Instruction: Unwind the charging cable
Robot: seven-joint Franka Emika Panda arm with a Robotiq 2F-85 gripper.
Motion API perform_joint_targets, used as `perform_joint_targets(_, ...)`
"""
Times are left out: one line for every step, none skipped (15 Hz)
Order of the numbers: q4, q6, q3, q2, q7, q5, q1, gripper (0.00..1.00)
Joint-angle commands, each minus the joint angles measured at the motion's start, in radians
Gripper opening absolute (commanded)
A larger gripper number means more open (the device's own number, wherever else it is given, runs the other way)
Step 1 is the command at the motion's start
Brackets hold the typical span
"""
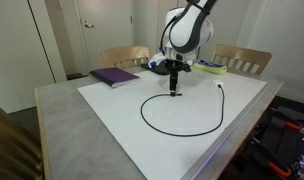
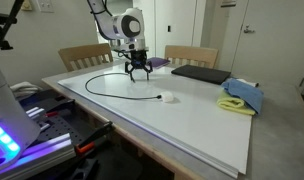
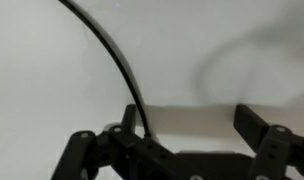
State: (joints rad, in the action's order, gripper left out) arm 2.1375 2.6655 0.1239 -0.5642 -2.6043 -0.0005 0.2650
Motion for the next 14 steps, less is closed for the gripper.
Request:
perform_joint_targets(0.031, 0.031, -0.018, 0.009, 0.006, 0.015, -0.009, 1.0)
perform_joint_targets(0.026, 0.025, -0.022, 0.008, 0.01, 0.018, -0.011, 0.93)
perform_joint_targets(0.022, 0.024, -0.024, 0.005, 0.01, 0.019, -0.011, 0.74)
perform_joint_targets(0.028, 0.021, -0.027, 0.012, 0.011, 0.018, -0.01, 0.67)
perform_joint_targets(0.031, 0.023, -0.03, 0.014, 0.011, 0.018, -0.01, 0.61)
perform_joint_targets(0.036, 0.022, -0.033, 0.02, 0.01, 0.017, -0.009, 0.53)
perform_joint_targets(0.043, 0.023, -0.036, 0.025, 0.01, 0.017, -0.008, 0.46)
perform_joint_targets(0.05, 0.023, -0.039, 0.032, 0.01, 0.017, -0.008, 0.38)
perform_joint_targets(0.059, 0.024, -0.041, 0.038, 0.009, 0.015, -0.007, 0.32)
perform_joint_targets(0.064, 0.025, -0.043, 0.041, 0.009, 0.015, -0.007, 0.24)
perform_joint_targets(0.071, 0.022, -0.046, 0.049, 0.008, 0.013, -0.005, 0.18)
perform_joint_targets(0.073, 0.018, -0.047, 0.051, 0.008, 0.011, -0.004, 0.1)
perform_joint_targets(0.075, 0.014, -0.045, 0.055, 0.007, 0.003, 0.0, 0.04)
perform_joint_targets(0.077, 0.01, -0.038, 0.057, 0.002, -0.005, 0.008, 0.01)
